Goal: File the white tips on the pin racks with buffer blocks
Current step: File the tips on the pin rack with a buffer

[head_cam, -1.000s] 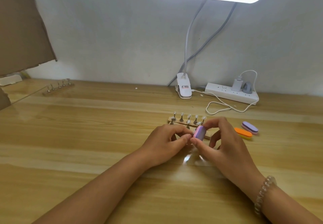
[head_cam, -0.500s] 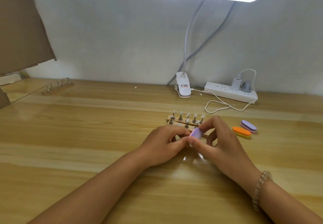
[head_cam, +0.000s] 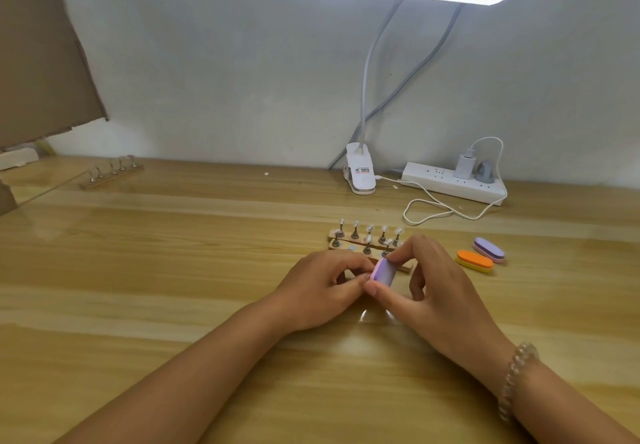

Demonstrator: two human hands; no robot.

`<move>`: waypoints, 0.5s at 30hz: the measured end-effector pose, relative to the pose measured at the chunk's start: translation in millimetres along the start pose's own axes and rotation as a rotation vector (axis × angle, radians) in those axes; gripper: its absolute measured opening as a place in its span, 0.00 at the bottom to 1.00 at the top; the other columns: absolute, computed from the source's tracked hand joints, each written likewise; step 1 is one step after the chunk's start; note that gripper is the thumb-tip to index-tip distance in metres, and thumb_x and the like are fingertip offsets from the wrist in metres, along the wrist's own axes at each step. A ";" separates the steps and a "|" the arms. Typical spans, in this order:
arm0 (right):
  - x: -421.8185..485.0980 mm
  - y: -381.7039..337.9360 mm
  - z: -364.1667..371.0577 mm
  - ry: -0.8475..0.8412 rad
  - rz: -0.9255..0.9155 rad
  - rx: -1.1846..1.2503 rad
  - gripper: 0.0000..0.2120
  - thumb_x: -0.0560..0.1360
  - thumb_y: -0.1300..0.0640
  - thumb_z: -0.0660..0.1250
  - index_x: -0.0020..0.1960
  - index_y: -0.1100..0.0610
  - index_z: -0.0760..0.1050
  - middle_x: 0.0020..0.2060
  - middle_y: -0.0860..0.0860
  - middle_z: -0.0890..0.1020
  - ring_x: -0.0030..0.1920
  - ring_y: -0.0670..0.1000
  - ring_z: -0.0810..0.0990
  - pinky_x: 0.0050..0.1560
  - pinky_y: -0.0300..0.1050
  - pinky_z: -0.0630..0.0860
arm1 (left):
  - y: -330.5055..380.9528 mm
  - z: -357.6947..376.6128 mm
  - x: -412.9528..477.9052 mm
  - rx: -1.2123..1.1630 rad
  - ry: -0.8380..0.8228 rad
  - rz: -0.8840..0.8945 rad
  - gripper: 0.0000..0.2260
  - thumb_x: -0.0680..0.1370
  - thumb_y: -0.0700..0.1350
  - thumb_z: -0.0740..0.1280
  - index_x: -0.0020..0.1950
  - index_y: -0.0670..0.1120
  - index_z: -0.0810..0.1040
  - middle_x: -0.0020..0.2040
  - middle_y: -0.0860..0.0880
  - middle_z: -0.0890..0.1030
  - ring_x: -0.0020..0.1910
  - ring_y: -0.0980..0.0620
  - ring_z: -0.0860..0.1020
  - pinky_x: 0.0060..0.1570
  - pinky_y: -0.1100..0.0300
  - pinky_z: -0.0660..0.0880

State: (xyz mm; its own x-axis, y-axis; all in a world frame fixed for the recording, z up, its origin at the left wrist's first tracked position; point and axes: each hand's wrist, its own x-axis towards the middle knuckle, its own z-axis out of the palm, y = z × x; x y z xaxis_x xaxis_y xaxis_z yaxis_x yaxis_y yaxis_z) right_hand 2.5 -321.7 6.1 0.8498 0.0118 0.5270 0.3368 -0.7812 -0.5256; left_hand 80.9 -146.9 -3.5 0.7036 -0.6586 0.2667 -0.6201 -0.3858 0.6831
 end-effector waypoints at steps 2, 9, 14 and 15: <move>-0.2 -0.5 -2.3 -0.033 0.010 0.034 0.20 0.66 0.36 0.70 0.48 0.48 0.72 0.43 0.41 0.76 0.32 0.48 0.73 0.33 0.42 0.72 | -1.5 0.1 -0.3 0.009 0.002 -0.001 0.07 0.79 0.49 0.65 0.49 0.58 0.82 0.45 0.60 0.81 0.39 0.54 0.76 0.40 0.54 0.73; 1.3 0.5 -2.6 -0.006 0.045 0.024 0.18 0.66 0.38 0.70 0.47 0.48 0.72 0.43 0.41 0.76 0.33 0.47 0.73 0.34 0.40 0.70 | -4.0 0.1 0.2 0.007 0.014 0.012 0.06 0.80 0.47 0.66 0.49 0.58 0.82 0.44 0.61 0.81 0.36 0.60 0.73 0.39 0.56 0.72; -3.1 -8.6 -3.2 -0.051 -0.033 0.053 0.19 0.64 0.36 0.72 0.45 0.47 0.71 0.42 0.42 0.77 0.32 0.50 0.74 0.31 0.40 0.72 | -0.2 -1.7 1.8 -0.035 0.058 0.012 0.08 0.81 0.45 0.65 0.47 0.56 0.81 0.37 0.64 0.78 0.33 0.59 0.72 0.35 0.63 0.66; -1.4 -8.3 -4.4 0.009 -0.006 0.097 0.19 0.65 0.37 0.73 0.44 0.48 0.72 0.40 0.44 0.77 0.30 0.50 0.73 0.30 0.38 0.69 | -0.1 -1.8 2.0 -0.035 0.061 0.001 0.08 0.81 0.45 0.65 0.46 0.56 0.80 0.37 0.65 0.78 0.33 0.60 0.71 0.35 0.64 0.65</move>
State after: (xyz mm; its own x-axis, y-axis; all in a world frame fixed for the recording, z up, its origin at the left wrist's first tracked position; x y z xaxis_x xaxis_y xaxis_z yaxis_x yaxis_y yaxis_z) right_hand -3.2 -317.9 12.7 0.8441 0.0101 0.5360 0.3797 -0.7172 -0.5844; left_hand 82.9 -146.9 -1.8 0.7237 -0.6176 0.3080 -0.6090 -0.3616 0.7059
